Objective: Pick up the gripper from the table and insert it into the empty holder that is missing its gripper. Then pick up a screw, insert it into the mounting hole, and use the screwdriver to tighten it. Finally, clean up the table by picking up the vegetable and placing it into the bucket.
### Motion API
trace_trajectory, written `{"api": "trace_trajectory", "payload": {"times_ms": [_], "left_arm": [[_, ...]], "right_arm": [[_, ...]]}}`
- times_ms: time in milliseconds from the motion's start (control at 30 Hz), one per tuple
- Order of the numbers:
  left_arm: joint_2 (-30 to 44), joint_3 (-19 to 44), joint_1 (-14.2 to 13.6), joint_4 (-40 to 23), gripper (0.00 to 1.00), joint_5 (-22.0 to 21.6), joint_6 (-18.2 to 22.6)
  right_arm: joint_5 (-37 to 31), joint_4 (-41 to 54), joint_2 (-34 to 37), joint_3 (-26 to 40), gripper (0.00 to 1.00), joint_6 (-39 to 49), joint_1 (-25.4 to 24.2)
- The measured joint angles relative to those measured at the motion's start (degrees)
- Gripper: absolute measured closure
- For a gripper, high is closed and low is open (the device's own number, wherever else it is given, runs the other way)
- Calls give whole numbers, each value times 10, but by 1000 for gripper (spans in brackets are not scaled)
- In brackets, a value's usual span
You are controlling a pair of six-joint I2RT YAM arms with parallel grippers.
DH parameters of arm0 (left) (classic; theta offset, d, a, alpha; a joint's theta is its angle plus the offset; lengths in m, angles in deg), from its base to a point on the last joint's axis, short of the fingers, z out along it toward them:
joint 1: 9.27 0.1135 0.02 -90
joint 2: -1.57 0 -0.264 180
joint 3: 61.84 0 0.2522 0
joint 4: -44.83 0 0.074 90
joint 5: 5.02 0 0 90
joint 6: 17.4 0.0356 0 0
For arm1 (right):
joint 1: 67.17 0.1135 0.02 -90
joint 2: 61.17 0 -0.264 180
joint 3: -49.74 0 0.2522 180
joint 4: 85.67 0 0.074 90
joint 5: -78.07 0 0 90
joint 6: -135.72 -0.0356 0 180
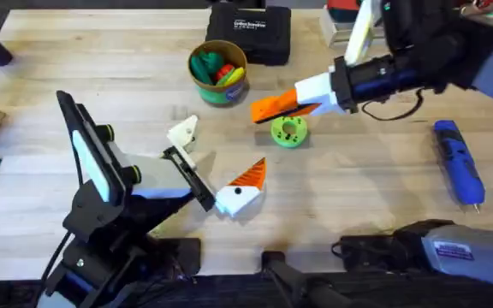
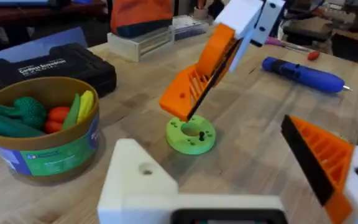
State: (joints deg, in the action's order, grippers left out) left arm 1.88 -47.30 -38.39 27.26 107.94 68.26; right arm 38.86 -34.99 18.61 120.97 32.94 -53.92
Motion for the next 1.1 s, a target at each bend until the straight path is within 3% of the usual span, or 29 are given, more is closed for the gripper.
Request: {"api": "trace_trajectory", "payload": {"times_ms": [233, 400, 700, 1100], "left_arm": [[0, 0, 0, 0, 15, 0, 0], [0, 0, 0, 0, 15, 0, 0], [0, 0, 0, 0, 15, 0, 0], [0, 0, 0, 0, 15, -5, 0]], "right_arm": [[187, -77, 109, 0, 987, -16, 2], [262, -86, 168, 0, 987, -21, 17], [296, -155, 186, 0, 987, -34, 71], [282, -270, 186, 0, 988, -107, 111]]}}
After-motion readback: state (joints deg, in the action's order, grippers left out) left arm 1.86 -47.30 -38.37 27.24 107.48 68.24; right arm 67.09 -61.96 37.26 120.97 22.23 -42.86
